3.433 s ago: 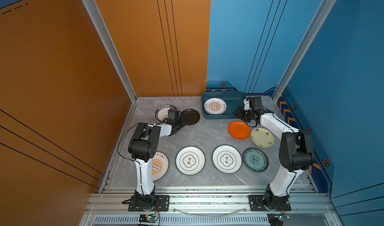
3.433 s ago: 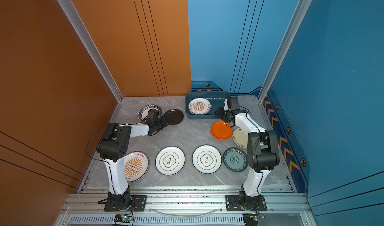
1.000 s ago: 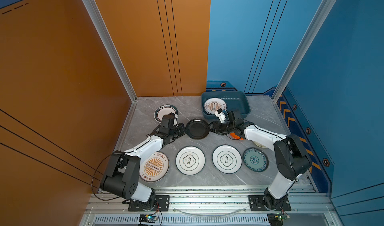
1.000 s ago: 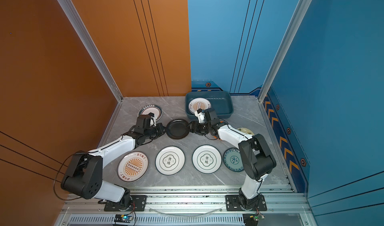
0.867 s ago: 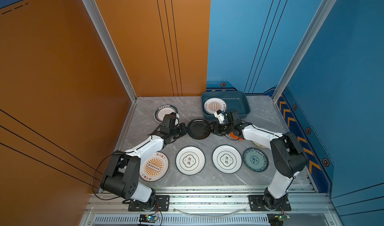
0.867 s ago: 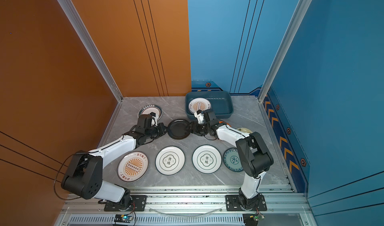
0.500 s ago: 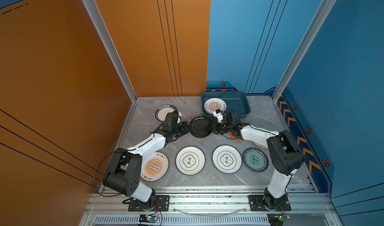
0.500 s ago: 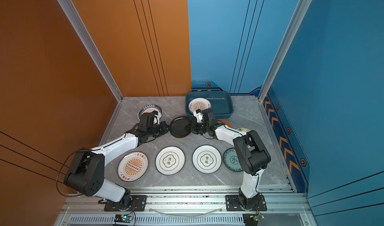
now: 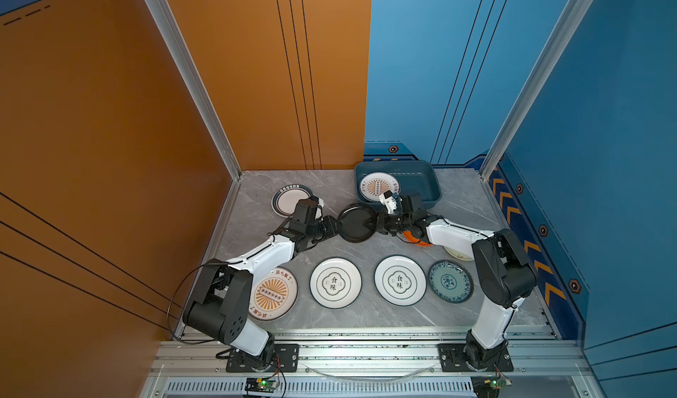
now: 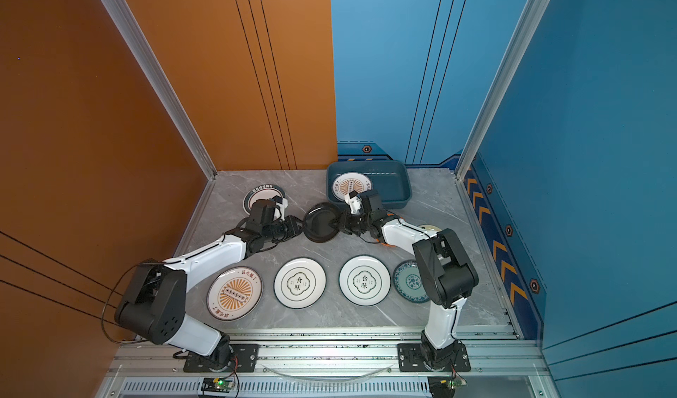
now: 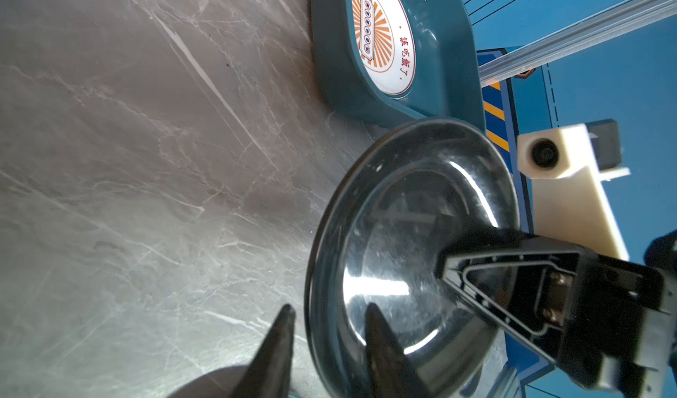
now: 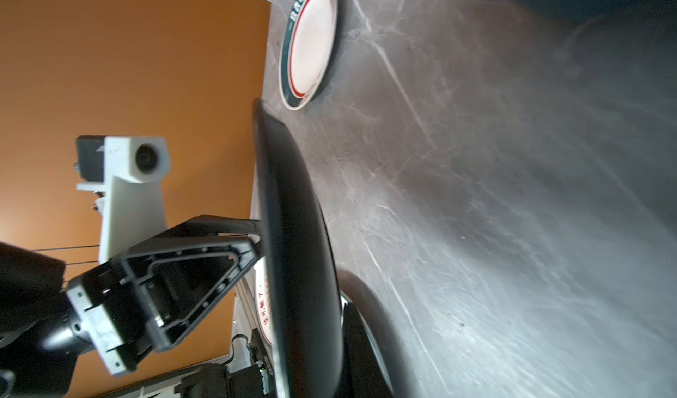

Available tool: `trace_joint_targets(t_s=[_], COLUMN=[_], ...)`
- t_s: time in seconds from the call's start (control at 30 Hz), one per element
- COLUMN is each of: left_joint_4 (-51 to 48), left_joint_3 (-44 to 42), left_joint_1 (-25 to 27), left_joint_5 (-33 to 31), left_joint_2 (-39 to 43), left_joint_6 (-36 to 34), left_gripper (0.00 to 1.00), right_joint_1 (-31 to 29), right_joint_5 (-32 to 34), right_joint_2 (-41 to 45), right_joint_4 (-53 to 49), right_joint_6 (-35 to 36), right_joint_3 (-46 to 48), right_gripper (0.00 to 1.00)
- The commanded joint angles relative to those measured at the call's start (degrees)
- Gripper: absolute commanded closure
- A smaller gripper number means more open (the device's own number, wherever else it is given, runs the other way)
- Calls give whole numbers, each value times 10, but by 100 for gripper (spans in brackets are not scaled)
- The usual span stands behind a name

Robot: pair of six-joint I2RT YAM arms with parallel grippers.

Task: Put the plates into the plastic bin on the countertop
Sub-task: 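Carry the dark plate into the teal bin with the right gripper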

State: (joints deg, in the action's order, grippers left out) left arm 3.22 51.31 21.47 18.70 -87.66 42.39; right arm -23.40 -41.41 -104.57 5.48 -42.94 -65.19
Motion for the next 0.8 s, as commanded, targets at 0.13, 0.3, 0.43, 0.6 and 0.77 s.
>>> trace_joint_targets(t_s=[0.13,0.3,0.43,0.6,0.77], left_joint_4=[-38,-53,-63,-89,-89], left_joint_3=[21,9,6,-2,-19], left_joint_1=[6,6,4,2,-9], left_joint_5=[0,-26,-29,-40,-33], left_joint_2=[29,54,65,84,96], left_joint_6=[-45,-67,-78,-98,-101], left_gripper=[24,2,2,2,2], right_joint_1=[96,157,193,213,220], right_joint_5=[82,163,171,226,250], right_joint_2=[40,17,-39,-105,-173], right_joint_4=[-169,-243,-268,-307,-345], right_joint_6=[103,147,140,146,152], right_joint_3=[-86,-171,-247,-349,-443], right_gripper=[100,100,100,100,100])
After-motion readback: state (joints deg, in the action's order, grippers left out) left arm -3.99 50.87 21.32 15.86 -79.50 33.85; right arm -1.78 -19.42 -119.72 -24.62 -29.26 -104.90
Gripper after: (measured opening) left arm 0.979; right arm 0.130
